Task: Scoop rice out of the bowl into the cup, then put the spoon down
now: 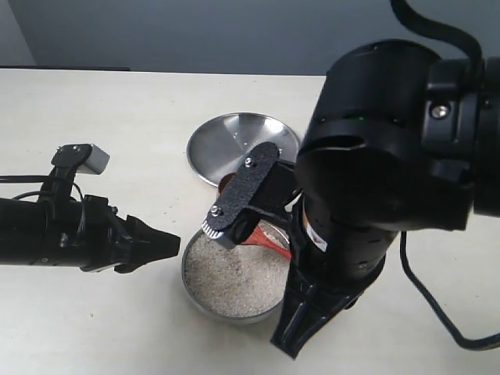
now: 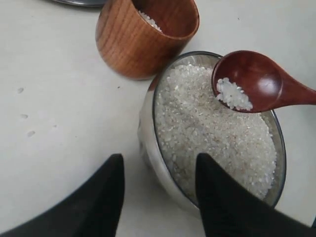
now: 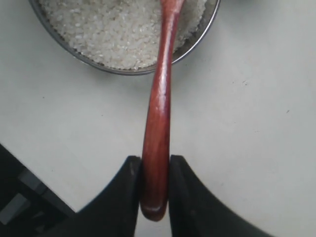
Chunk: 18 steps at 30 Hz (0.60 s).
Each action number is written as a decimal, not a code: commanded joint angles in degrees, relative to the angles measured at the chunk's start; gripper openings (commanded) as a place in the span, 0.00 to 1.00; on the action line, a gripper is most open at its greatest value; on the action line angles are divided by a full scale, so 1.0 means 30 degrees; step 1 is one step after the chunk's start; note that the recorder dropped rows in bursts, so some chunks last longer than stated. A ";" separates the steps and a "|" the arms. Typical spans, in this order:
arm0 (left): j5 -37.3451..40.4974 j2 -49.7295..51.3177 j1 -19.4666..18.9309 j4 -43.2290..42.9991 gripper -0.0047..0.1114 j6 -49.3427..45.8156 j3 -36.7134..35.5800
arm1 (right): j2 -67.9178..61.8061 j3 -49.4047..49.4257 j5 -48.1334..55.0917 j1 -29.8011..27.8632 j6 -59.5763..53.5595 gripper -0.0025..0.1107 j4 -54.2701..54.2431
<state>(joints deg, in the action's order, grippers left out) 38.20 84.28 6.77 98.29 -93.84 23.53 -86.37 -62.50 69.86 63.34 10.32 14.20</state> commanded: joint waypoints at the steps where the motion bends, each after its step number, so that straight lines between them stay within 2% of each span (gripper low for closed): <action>1: 0.0195 0.0031 0.0071 -0.0113 0.42 0.0046 -0.0070 | 0.0406 0.0193 0.0034 0.0004 0.0271 0.02 -0.0579; 8: 0.0195 0.0031 0.0071 -0.0156 0.42 0.0046 -0.0070 | 0.2007 0.2380 -0.0666 0.0004 0.2634 0.02 -0.0138; 12: 0.0195 0.0031 0.0071 -0.0156 0.42 0.0046 -0.0070 | 0.2478 0.2478 -0.2157 0.0004 0.3110 0.02 -0.0090; 18: 0.0195 0.0031 0.0071 -0.0156 0.42 0.0046 -0.0070 | 0.2478 0.2478 -0.2584 0.0004 0.4219 0.02 0.1649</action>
<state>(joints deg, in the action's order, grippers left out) 38.20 84.28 6.77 97.85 -93.73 23.53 -79.43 -55.41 63.20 63.34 21.99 16.72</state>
